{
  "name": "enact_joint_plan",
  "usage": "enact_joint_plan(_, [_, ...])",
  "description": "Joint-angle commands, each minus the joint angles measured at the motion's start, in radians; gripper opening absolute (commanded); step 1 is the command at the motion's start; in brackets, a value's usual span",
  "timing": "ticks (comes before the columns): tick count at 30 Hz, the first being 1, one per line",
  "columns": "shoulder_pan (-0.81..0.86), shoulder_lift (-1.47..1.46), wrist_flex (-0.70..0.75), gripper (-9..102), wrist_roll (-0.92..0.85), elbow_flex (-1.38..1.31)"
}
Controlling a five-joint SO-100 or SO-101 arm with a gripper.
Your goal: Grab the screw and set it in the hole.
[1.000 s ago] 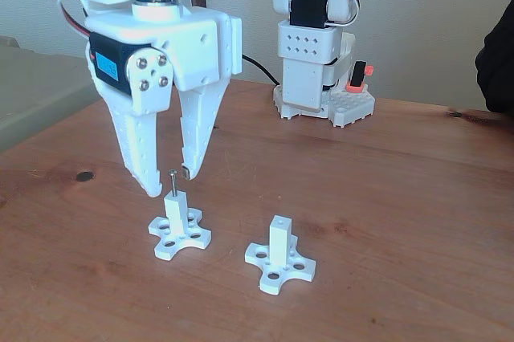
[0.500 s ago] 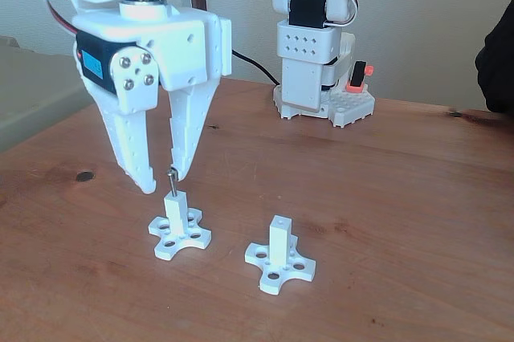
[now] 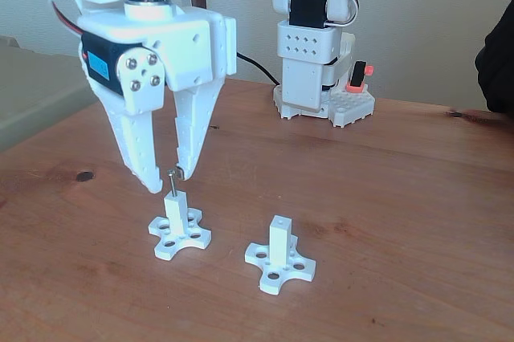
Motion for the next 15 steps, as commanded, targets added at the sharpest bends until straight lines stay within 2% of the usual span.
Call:
enact_joint_plan(1, [-0.014, 0.026, 0.003, 7, 0.003, -0.094])
enact_joint_plan(15, [-0.012, 0.018, -0.011, 5, 0.008, -0.095])
